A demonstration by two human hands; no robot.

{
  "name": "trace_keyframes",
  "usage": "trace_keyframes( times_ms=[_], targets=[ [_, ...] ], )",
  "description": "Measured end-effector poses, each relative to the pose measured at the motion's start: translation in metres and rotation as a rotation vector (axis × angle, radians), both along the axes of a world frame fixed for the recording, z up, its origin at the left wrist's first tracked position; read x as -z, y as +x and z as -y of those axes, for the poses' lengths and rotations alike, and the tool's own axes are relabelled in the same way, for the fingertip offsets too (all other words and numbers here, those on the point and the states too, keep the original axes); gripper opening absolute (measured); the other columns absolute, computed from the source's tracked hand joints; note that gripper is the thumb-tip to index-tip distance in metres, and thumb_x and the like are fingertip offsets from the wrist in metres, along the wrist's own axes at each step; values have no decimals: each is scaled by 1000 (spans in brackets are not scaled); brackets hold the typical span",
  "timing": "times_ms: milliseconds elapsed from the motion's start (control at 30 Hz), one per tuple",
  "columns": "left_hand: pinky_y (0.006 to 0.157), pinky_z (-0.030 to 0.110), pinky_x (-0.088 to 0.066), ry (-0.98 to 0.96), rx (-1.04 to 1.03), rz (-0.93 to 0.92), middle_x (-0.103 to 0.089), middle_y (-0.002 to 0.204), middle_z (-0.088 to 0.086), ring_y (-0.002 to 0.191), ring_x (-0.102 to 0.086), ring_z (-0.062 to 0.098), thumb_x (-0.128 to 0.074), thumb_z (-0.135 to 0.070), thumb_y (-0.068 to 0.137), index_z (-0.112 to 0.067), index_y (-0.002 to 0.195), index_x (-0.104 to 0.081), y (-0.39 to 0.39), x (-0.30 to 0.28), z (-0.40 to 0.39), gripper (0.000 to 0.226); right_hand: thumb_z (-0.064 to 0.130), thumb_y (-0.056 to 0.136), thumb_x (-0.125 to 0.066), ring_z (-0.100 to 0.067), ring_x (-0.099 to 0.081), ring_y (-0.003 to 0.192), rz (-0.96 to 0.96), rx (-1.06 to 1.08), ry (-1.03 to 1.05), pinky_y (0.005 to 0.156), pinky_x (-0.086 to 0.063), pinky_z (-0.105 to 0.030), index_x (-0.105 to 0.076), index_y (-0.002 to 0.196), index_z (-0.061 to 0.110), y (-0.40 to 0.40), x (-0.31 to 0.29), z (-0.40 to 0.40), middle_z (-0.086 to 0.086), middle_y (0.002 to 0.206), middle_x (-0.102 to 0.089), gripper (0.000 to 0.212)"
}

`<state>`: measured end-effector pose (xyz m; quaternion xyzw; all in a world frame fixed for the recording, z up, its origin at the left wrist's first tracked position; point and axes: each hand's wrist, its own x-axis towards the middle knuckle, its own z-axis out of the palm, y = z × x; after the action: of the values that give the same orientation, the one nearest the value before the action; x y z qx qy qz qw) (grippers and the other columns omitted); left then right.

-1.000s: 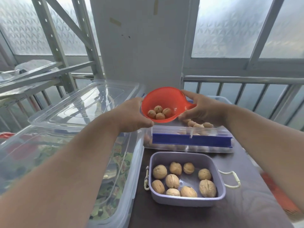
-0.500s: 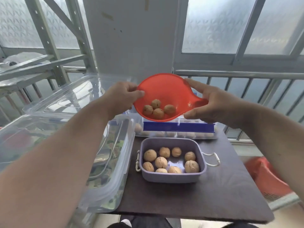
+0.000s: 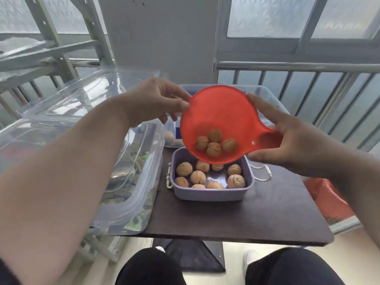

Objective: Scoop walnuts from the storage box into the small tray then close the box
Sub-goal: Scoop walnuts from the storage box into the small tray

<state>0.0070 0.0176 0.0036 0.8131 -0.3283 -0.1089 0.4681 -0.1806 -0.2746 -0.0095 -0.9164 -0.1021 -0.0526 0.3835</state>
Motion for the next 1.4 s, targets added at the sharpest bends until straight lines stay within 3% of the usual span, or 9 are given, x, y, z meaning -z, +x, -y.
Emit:
trace_keyframes(
  times_ms=[100, 200, 367, 467, 667, 900, 1033, 1167, 1400],
  targets=[
    [67, 35, -55, 52, 36, 17, -79, 92, 8, 80, -70, 18, -80, -20, 95, -20, 116, -83, -2, 1, -1, 20, 18, 82, -88, -4, -72, 79, 18, 23, -71, 75, -48, -4, -11, 150, 76, -12, 9, -4, 30, 98, -73, 118],
    [68, 35, -55, 62, 58, 11, -80, 94, 9, 81, -70, 18, -82, -21, 92, -21, 116, -83, -2, 1, -1, 24, 22, 83, -87, -4, -66, 75, 68, 44, -119, 73, -48, -8, -8, 149, 78, -20, 15, -8, 21, 90, -71, 117],
    [66, 28, -53, 28, 120, -21, -80, 106, 19, 83, -70, 17, -85, -24, 83, -18, 117, -83, -1, 0, -3, 35, 29, 85, -85, -17, -61, 69, 139, 48, -246, 76, -54, -35, -1, 151, 75, -29, 25, -13, -1, 83, -67, 116],
    [68, 26, -51, 11, 163, -41, -81, 109, 17, 88, -68, 16, -83, -19, 85, -17, 120, -82, -1, 0, -4, 35, 28, 87, -80, -20, -55, 65, 193, 55, -352, 68, -53, -48, 1, 155, 69, -32, 23, -16, 2, 71, -55, 113],
    [80, 34, -50, -5, 209, -60, -78, 123, 16, 103, -68, 20, -80, -20, 90, -24, 128, -79, -4, -1, -3, 39, 19, 86, -75, -28, -49, 60, 317, 116, -538, 55, -48, -42, -3, 162, 57, -32, 16, -19, 18, 68, -41, 112],
    [78, 34, -49, -85, 193, -75, -80, 113, 12, 100, -67, 21, -84, -28, 81, -19, 125, -80, -8, -3, -2, 44, 19, 87, -76, -27, -48, 61, 336, 126, -530, 57, -50, -42, -5, 163, 55, -29, 11, -19, 16, 69, -43, 109],
    [94, 47, -53, -196, 198, -140, -77, 105, 12, 100, -67, 30, -85, -28, 74, -12, 112, -81, -8, -6, -2, 41, 20, 88, -76, -21, -50, 62, 314, 90, -452, 60, -48, -44, -5, 161, 60, -29, 9, -20, 15, 69, -50, 109],
    [95, 40, -59, -20, 194, -143, -79, 108, 18, 99, -74, 26, -86, -26, 79, 0, 117, -75, -9, -5, -1, 47, 24, 90, -76, -8, -49, 67, 203, 29, -508, 63, -45, -43, 3, 156, 67, -28, 13, -26, 19, 68, -44, 111],
    [97, 42, -59, -116, 182, -140, -78, 110, 12, 103, -73, 26, -86, -27, 76, -5, 118, -74, -12, -7, 1, 49, 21, 90, -75, -23, -52, 65, 273, 37, -485, 66, -52, -46, -2, 159, 63, -28, 7, -25, 20, 71, -48, 109]
  ],
)
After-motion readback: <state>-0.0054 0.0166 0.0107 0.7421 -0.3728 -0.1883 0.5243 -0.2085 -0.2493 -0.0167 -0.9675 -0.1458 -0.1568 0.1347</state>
